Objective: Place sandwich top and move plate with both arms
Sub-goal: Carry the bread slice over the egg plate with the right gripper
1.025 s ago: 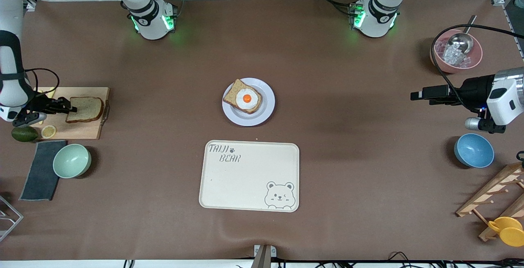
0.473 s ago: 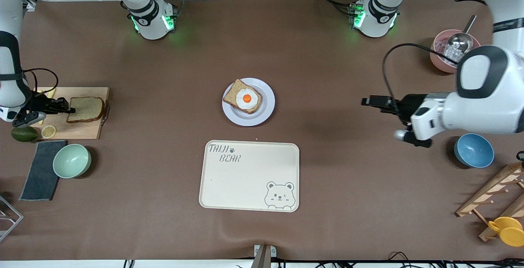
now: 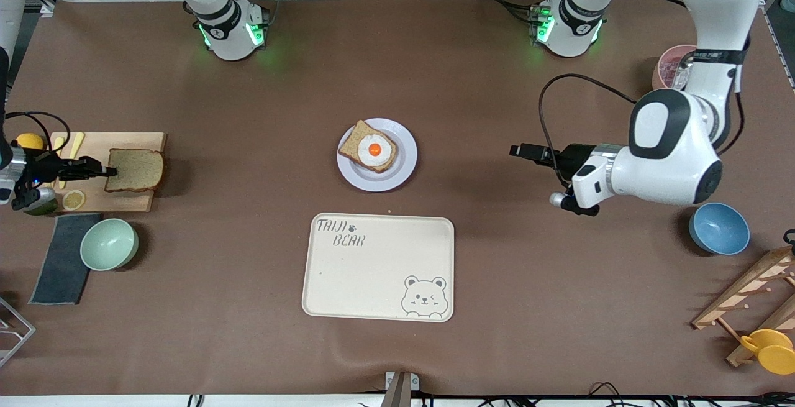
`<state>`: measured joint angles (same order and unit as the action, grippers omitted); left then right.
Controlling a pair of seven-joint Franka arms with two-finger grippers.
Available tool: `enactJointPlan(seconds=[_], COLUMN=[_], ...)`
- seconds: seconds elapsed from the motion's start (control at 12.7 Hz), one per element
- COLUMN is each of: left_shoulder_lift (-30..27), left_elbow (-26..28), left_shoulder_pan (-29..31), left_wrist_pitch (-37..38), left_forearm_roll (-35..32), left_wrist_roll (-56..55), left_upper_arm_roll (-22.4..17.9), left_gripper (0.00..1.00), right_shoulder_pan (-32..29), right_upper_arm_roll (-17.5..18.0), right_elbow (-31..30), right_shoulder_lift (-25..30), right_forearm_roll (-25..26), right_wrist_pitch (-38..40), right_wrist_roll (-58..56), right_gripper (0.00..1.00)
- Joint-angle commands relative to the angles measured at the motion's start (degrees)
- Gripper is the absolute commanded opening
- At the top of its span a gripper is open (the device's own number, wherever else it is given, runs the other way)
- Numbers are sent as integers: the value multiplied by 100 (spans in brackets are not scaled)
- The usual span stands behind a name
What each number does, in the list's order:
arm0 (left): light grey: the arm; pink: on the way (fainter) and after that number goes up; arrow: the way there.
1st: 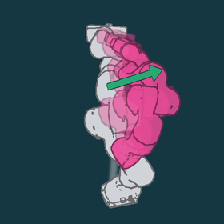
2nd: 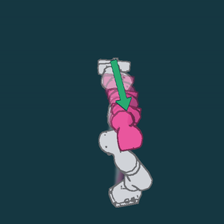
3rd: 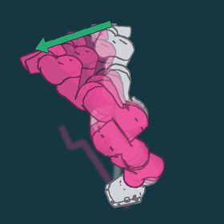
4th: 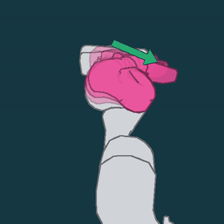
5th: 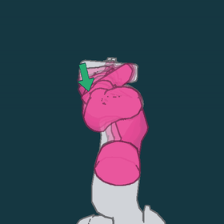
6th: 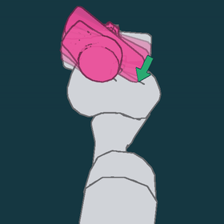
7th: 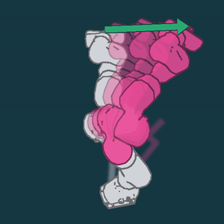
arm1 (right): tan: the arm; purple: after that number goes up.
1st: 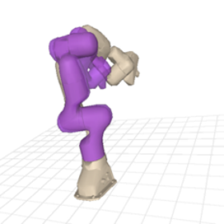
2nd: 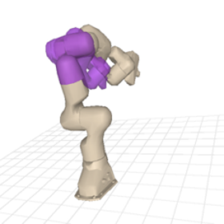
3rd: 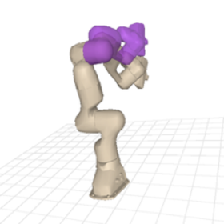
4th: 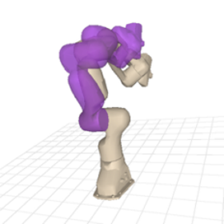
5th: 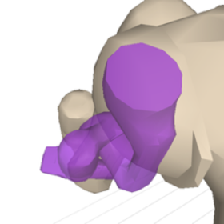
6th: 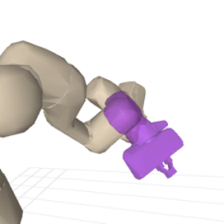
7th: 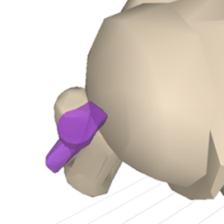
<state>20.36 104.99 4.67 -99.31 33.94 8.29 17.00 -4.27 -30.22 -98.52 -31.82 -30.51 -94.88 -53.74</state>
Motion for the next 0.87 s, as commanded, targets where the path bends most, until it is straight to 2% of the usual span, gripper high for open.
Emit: enactJointPlan(seconds=[0.0,0.16,0.39,0.55,0.71,0.79], left_shoulder_lift=[-296,-339,-357,-287,-286,-261], left_elbow=[854,1443,1603,1726,2041,2052], left_shoulder_pan=[113,113,25,-28,-10,-19], left_wrist_pitch=[-421,-1157,-1467,-1983,-2679,-2698], left_forearm_roll=[226,620,1105,1324,1684,1816], left_wrist_roll=[827,1358,1386,1395,1430,1430], left_upper_arm_roll=[57,57,75,241,592,611], left_gripper=[100,100,100,100,100,100], right_shoulder_pan=[-12,-12,-30,-21,-21,-12], right_upper_arm_roll=[418,910,1929,2501,3037,3248], right_elbow=[490,762,922,913,870,834], right_shoulder_lift=[9,61,307,430,588,650], right_forearm_roll=[125,282,678,731,784,793], right_wrist_pitch=[452,523,453,426,304,242], right_wrist_roll=[818,1590,2917,3796,4430,4746], right_gripper=[0,0,0,0,0,0])
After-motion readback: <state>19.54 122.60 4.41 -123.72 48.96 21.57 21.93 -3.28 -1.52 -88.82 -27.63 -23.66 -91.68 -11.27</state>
